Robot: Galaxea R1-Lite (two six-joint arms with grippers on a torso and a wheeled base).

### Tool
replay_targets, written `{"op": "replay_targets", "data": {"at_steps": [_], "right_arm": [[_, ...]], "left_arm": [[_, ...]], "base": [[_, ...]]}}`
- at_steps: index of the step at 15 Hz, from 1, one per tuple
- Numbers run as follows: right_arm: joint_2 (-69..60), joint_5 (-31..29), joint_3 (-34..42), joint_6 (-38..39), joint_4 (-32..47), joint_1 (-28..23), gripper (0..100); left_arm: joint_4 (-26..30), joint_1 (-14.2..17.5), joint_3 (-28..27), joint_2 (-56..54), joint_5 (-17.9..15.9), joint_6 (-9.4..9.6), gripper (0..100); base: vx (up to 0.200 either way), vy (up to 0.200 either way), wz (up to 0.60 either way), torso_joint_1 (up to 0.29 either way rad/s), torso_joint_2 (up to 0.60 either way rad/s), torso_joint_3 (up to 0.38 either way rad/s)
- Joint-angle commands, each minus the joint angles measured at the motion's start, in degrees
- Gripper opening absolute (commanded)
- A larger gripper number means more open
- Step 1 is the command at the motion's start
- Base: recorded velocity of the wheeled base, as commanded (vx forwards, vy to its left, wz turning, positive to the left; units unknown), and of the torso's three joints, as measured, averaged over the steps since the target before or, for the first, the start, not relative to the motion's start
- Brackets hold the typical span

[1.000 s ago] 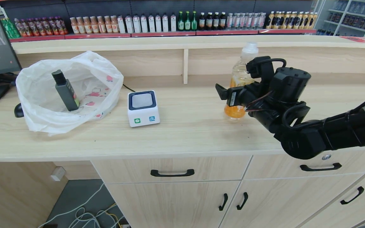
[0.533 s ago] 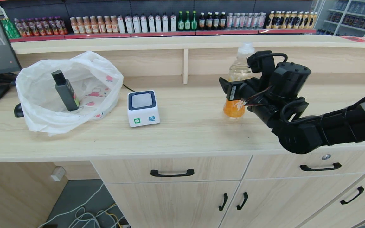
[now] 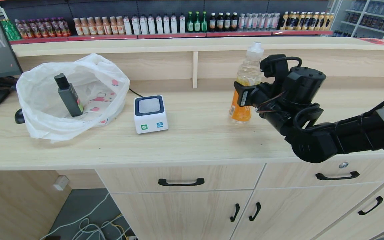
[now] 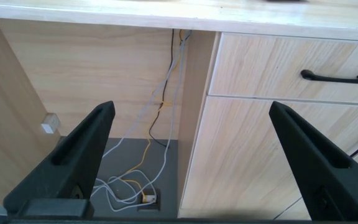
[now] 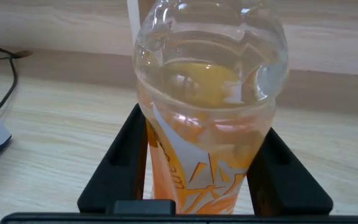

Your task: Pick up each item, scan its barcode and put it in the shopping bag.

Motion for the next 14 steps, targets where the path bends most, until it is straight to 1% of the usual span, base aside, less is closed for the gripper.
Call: {"op": "replay_targets", "data": {"at_steps": [1, 6, 11, 14], "right_arm": [[-0.13, 0.00, 0.15, 0.22, -0.15, 0.01, 0], [-0.57, 1.41, -0.12, 0.22, -0.15, 0.01, 0], [-1.89, 1.50, -0.20, 0.40, -0.24, 0.01, 0], [-3.56, 1.50, 1.73, 1.10, -1.12, 0.09, 0]], "left_arm": [[0.00, 0.00, 0.00, -0.02, 0.00, -0.03, 100], [0.00, 0.00, 0.00, -0.02, 0.00, -0.03, 100], [0.00, 0.00, 0.00, -0.02, 0.00, 0.06, 100], [0.00, -0.09, 0.00, -0.02, 0.00, 0.06, 100]], "base": [[0.000, 0.000, 0.00, 0.000, 0.00, 0.000], [0.000, 0.000, 0.00, 0.000, 0.00, 0.000], [0.000, 0.000, 0.00, 0.000, 0.00, 0.000], [0.000, 0.000, 0.00, 0.000, 0.00, 0.000]]}}
